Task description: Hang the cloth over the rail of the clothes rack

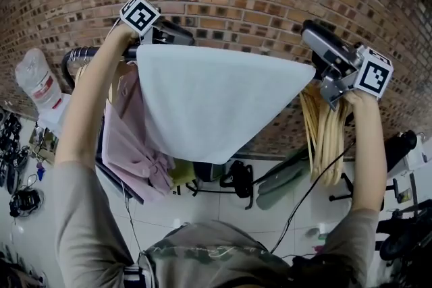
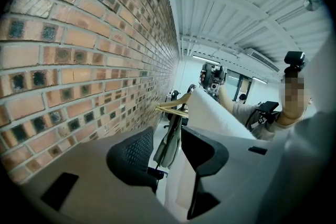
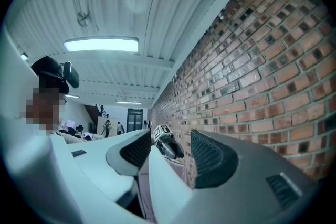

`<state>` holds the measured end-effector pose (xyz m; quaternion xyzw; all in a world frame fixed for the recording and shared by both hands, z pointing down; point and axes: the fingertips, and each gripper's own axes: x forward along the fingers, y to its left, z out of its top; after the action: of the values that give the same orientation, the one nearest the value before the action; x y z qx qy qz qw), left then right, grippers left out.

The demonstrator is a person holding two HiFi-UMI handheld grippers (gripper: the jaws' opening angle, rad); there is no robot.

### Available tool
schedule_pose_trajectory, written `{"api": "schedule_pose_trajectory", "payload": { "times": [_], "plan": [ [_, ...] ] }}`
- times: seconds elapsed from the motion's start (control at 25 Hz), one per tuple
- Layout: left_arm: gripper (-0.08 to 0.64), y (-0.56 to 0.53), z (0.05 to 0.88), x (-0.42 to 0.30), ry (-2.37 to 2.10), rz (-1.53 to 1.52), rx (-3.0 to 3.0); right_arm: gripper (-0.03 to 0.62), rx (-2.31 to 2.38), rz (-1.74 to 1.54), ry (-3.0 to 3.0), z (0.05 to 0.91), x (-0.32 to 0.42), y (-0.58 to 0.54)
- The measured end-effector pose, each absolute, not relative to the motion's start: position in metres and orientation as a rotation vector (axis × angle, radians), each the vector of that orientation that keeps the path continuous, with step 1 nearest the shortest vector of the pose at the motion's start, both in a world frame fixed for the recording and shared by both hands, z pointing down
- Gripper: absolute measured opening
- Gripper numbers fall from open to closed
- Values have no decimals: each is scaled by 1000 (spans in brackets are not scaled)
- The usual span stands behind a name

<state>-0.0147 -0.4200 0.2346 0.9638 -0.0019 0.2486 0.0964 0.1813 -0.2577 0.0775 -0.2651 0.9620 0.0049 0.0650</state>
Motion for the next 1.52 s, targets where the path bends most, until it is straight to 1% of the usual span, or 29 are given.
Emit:
{"api": "schedule_pose_trajectory", "payload": {
  "times": [0.2, 0.6, 0.96, 1.24, 1.44, 1.52],
  "plan": [
    [153, -420, 235, -14, 3, 723, 2836, 235, -793, -67, 2966, 131, 178, -233],
    [153, -417, 236, -13, -7, 719, 2842, 235, -895, -40, 3043, 217, 182, -197],
    [153, -419, 233, -11, 0, 724, 2854, 235, -1092, -221, 2978, 277, 223, -216],
    [153, -420, 233, -12, -2, 720, 2852, 235, -1159, -336, 2935, 319, 236, -246],
    [153, -420, 234, -10, 2, 721, 2860, 235, -1131, -194, 2892, 340, 230, -263],
    [153, -422, 233, -10, 6, 714, 2869, 235, -1067, -208, 2865, 343, 223, -268]
  ]
}}
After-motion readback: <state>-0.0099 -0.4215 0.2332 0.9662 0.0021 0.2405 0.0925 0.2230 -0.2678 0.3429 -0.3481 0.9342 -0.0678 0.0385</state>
